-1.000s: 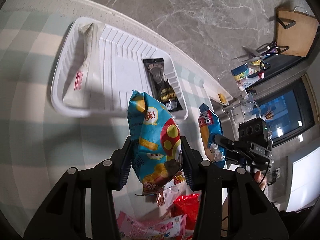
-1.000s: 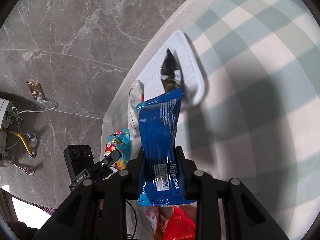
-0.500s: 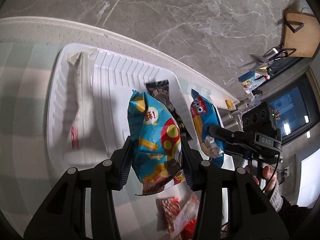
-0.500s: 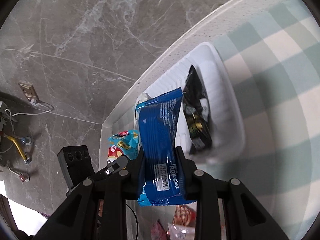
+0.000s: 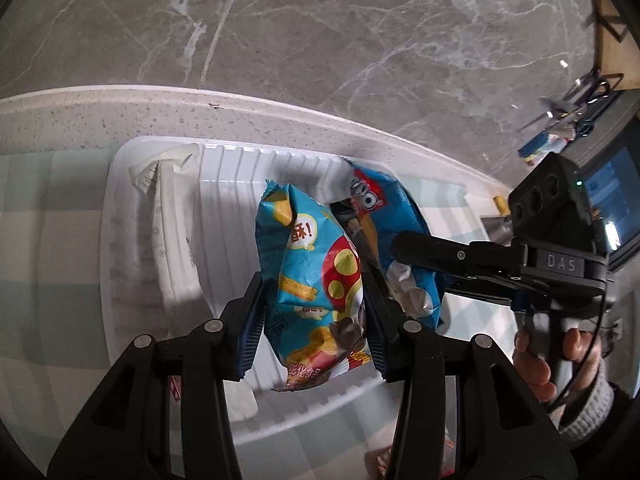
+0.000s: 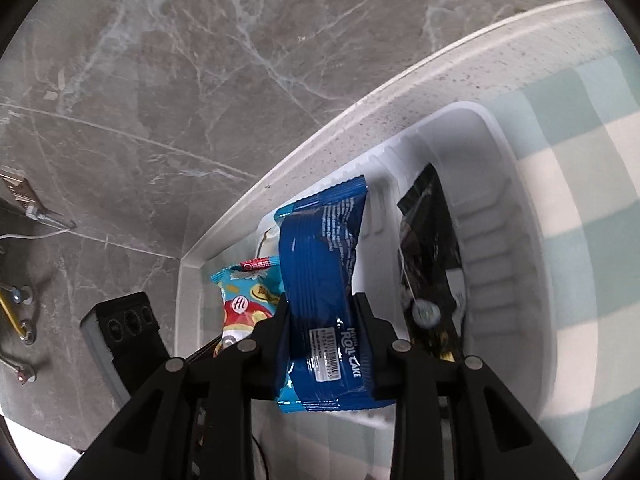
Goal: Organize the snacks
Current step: 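Carry both packets to the white tray and release them inside, then move both tools back over the remaining snacks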
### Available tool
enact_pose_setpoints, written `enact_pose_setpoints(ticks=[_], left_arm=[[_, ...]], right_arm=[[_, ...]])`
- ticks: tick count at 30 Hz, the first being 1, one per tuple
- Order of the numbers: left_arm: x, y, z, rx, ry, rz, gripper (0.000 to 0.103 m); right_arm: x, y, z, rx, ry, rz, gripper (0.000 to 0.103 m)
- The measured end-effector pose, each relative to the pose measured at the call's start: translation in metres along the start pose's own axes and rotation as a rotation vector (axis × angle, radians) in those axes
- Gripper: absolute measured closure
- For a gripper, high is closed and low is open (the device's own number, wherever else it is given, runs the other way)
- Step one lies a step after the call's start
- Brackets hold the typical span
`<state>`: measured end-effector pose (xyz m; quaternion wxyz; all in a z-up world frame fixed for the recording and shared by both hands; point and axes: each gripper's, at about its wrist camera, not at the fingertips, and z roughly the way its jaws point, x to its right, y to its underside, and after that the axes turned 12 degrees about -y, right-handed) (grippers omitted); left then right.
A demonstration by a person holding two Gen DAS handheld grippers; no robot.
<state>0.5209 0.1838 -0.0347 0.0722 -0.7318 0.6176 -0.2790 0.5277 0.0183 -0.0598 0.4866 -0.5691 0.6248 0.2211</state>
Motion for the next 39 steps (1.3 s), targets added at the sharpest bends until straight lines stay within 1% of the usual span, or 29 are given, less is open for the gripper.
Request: enact_pose_setpoints(ticks=[3, 6, 9, 15, 21, 25, 29, 31, 35, 37, 39], left_arm=[[0.002, -0.001, 0.008, 0.002, -0.047, 0.015, 0.06], [0.003, -0.001, 0.011, 0.006, -0.078, 0.037, 0.054], [0.004, -0.001, 0.008, 0.028, -0.11, 0.063, 0.054], [0.009, 0.003, -0.012, 0.069, -0.14, 0.077, 0.053], [0.016, 0.021, -0.05, 0.121, -0.158, 0.108, 0.052], [0.023, 0.044, -0.076, 0.133, -0.139, 0.119, 0.051], [0.031, 0.075, -0.095, 0.121, -0.13, 0.157, 0.051], [0.036, 0.095, -0.101, 0.105, -0.128, 0.184, 0.051], [0.041, 0.132, -0.114, 0.081, -0.125, 0.235, 0.05], [0.043, 0.15, -0.119, 0.068, -0.121, 0.259, 0.05], [0.044, 0.166, -0.125, 0.059, -0.121, 0.287, 0.05]], right_arm=[[0.0, -0.002, 0.004, 0.003, 0.025, -0.008, 0.068], [-0.001, -0.001, 0.004, 0.002, 0.029, -0.02, 0.068], [-0.005, 0.002, -0.001, 0.002, 0.024, -0.036, 0.066], [-0.02, 0.016, -0.016, -0.005, 0.023, -0.087, 0.063], [-0.037, 0.044, -0.05, -0.002, 0.05, -0.157, 0.058], [-0.047, 0.066, -0.075, 0.007, 0.066, -0.188, 0.055], [-0.055, 0.095, -0.103, 0.023, 0.096, -0.227, 0.052], [-0.057, 0.114, -0.118, 0.033, 0.111, -0.238, 0.048], [-0.06, 0.152, -0.136, 0.039, 0.141, -0.257, 0.047], [-0.058, 0.172, -0.143, 0.033, 0.156, -0.256, 0.044], [-0.053, 0.193, -0.146, 0.021, 0.171, -0.253, 0.044]])
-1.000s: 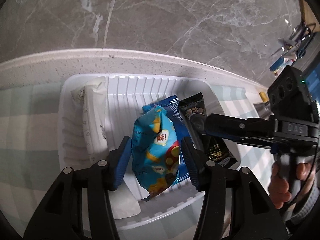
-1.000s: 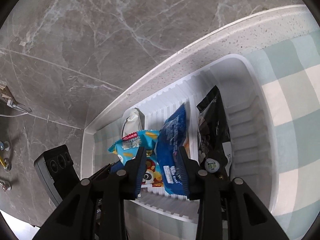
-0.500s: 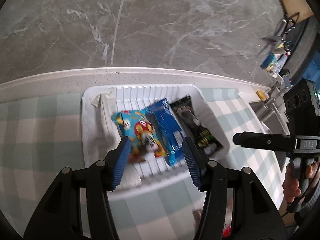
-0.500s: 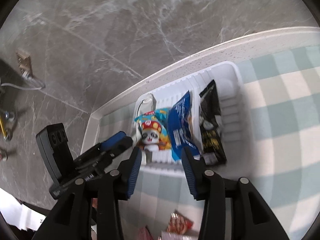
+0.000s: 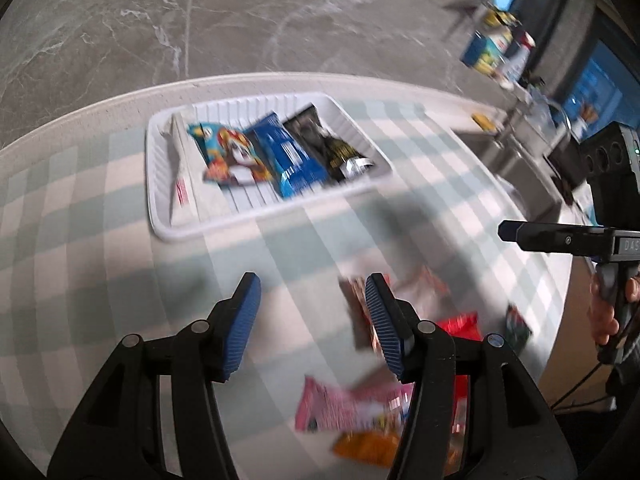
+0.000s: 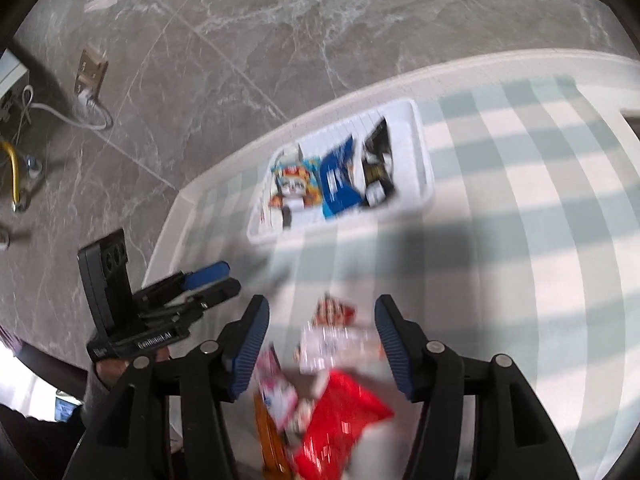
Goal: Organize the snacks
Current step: 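Move both tools back over the remaining snacks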
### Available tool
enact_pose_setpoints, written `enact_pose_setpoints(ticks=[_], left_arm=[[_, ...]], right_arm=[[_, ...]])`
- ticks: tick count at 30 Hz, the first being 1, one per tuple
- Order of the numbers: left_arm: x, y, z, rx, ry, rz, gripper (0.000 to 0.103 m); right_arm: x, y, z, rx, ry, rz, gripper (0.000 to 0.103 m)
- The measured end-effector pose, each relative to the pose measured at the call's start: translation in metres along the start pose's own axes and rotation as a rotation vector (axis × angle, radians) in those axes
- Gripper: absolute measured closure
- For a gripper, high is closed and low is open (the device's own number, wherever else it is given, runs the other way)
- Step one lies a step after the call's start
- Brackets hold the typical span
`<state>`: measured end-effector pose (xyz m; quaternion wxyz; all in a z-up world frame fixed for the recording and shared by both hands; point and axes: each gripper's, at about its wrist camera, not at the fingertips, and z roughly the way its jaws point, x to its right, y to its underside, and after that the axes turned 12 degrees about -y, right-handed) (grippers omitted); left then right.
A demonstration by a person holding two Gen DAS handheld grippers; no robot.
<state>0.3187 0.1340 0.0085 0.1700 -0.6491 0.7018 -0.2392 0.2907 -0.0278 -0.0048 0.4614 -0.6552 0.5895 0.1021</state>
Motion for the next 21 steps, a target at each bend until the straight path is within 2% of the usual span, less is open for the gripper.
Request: enact_pose_setpoints(ticks=[6, 12, 21], left_arm=[[0.016, 0.038, -0.013, -0.05, 0.006, 0.061, 0.049], [0.03, 0.07, -0.018, -0.128, 0.022, 0.057, 0.049], [0.049, 0.11, -0.016, -0.231, 0.012, 0.037, 0.049]], right_arm=[[0.008, 0.053, -0.001, -0.044, 0.05, 0.024, 0.043], [0.013, 0.092, -0.002, -0.075, 0.099, 0.015, 0.043], [0.023, 0.122, -0.038, -0.022, 0.238, -0.012, 0.043]])
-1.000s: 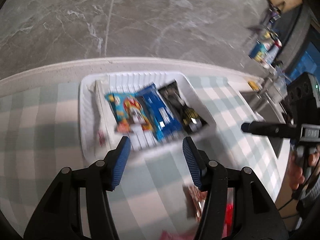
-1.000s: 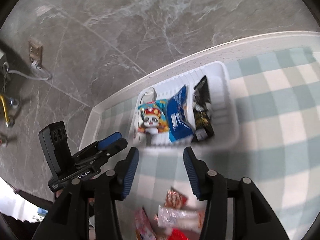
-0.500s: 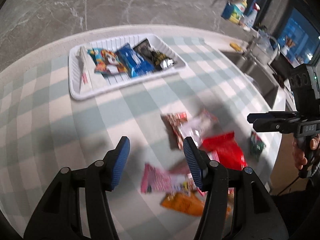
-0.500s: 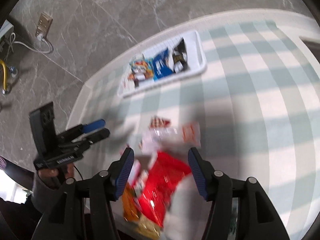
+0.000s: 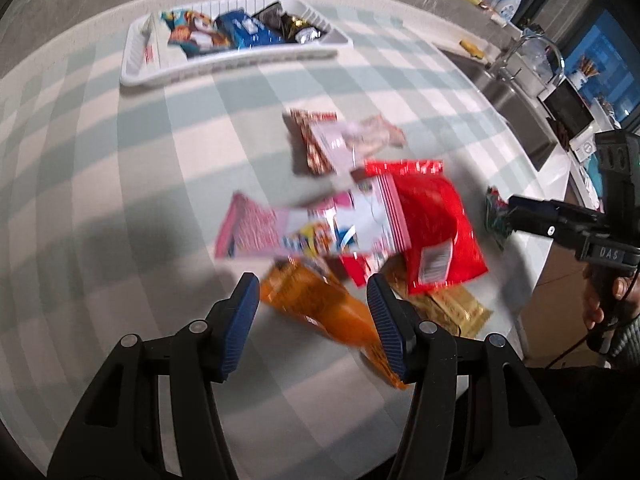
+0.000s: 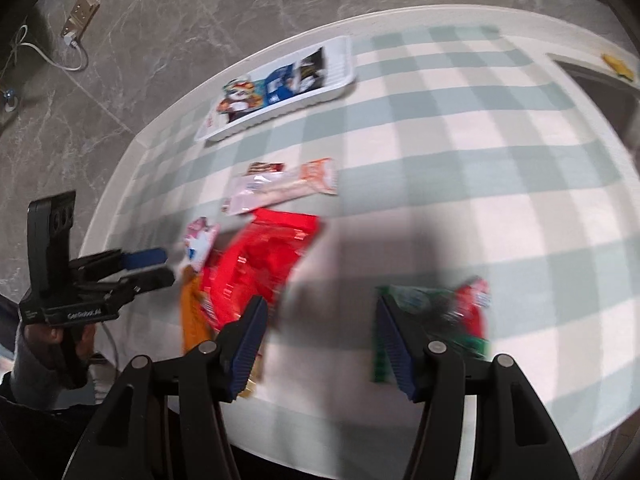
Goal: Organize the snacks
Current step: 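Move both tools back over the remaining snacks, then grasp the green packet with the right tool while the left tool grasps the orange bar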
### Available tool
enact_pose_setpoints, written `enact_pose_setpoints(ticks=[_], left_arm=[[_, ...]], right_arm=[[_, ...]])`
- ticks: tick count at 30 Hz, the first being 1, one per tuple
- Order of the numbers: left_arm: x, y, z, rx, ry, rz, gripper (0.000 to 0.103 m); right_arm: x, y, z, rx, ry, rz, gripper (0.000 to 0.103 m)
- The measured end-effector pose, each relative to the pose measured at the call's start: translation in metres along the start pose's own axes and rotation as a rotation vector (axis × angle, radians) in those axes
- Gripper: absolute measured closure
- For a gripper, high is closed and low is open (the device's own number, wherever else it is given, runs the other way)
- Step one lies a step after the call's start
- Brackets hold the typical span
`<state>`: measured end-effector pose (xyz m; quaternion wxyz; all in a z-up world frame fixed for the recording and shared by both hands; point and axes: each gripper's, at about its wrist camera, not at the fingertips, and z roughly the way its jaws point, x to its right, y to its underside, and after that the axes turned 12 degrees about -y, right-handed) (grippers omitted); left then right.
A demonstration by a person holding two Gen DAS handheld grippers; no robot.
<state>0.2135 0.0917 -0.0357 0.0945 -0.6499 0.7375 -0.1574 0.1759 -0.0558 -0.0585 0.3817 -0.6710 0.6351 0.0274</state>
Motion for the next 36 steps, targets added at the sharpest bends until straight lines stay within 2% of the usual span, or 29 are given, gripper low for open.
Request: enact_pose_setpoints(ticks=[6, 13, 21, 26, 32, 36], left_arm=[[0.005, 0.012, 0.005, -0.043, 0.021, -0.063, 0.049], [0.012, 0.018, 0.008, -0.066, 0.031, -0.122, 0.049], [0.022, 0.023, 0.013, -0.07, 0.019, -0.121, 0.049], [0.025, 0.027, 0.018, -0.083, -0.024, -0.098, 0.049], [0.012, 0.031, 0.016, -0.079, -0.07, -0.089, 0.049], [0.004, 0.031, 0.013, -0.07, -0.076, -0.096, 0.049]], right_arm=[[0.022, 0.012, -0.018, 0.029, 0.102, 0.023, 0.04], [0.035, 0.024, -0.015, 0.01, 0.128, 0.049, 0.038], [0.032, 0.035, -0.011, -0.018, 0.154, 0.017, 0.038], [0.029, 0.037, -0.013, -0.015, 0.163, -0.003, 0.038], [0.022, 0.039, -0.009, -0.04, 0.205, -0.088, 0.038], [0.014, 0.039, -0.002, -0.074, 0.248, -0.227, 0.038]])
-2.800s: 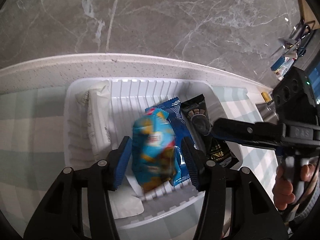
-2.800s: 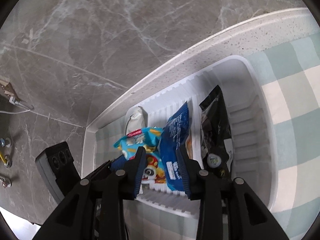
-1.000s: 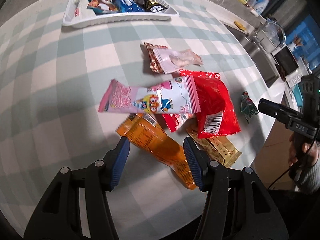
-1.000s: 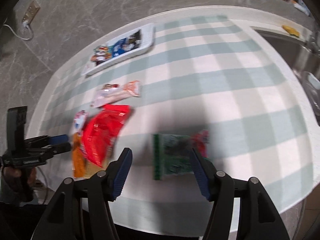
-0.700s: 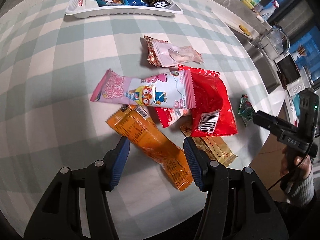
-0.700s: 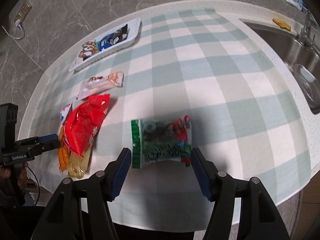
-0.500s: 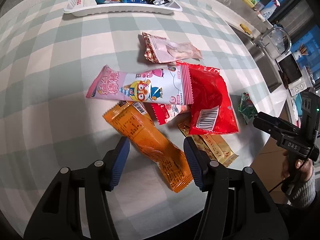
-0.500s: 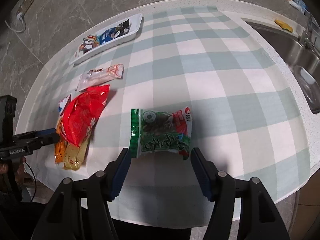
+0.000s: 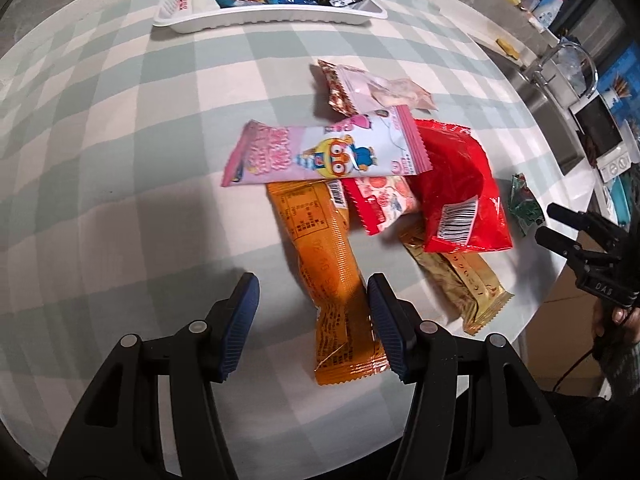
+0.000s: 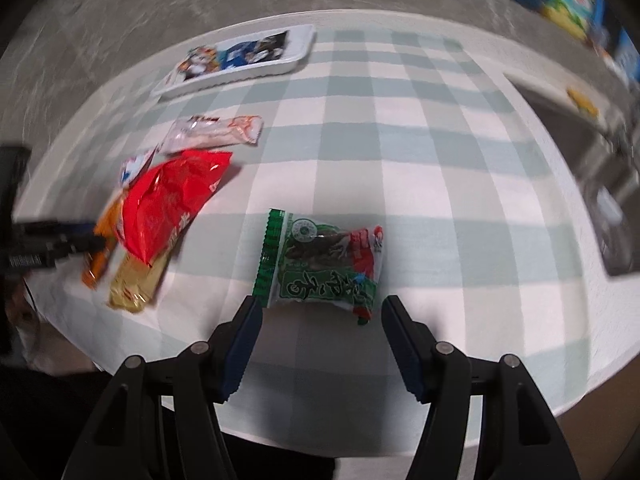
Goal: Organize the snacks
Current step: 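Grasp the green packet with the right tool while the left tool grasps the orange bar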
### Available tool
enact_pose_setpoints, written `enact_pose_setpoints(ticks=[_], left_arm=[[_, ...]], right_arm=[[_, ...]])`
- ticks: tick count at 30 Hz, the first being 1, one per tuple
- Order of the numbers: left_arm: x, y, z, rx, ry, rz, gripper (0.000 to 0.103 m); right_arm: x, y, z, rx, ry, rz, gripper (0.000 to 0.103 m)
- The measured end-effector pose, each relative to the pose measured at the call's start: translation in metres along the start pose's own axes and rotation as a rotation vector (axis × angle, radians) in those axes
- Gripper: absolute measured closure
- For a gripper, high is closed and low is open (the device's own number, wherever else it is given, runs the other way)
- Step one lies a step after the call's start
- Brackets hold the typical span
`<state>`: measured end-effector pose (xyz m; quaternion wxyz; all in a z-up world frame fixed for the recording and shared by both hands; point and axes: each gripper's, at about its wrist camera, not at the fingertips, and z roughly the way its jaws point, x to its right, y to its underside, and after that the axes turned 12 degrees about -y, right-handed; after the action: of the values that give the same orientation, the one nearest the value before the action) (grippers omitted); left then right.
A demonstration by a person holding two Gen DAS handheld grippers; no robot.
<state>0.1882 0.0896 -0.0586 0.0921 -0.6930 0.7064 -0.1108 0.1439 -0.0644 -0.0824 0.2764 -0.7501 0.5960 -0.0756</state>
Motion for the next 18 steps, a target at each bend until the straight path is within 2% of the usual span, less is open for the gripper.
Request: enact_pose_setpoints(ticks=[6, 11, 14, 18], left_arm=[[-0.004, 0.004, -0.003, 0.004, 0.006, -0.002, 0.049], [-0.004, 0.007, -0.003, 0.005, 0.01, -0.003, 0.049], [-0.005, 0.008, -0.004, 0.011, 0.013, -0.006, 0.049], [-0.006, 0.009, -0.005, 0.013, 0.016, -0.01, 0.049]], right_arm=[[-0.02, -0.005, 0.018, -0.066, 0.122, -0.321, 0.038], [-0.024, -0.009, 0.033, -0.152, 0.151, -0.522, 0.038], [-0.02, -0.02, 0.037, -0.171, 0.122, -0.543, 0.038], [-0.006, -0.037, 0.044, -0.193, 0.041, -0.465, 0.036]])
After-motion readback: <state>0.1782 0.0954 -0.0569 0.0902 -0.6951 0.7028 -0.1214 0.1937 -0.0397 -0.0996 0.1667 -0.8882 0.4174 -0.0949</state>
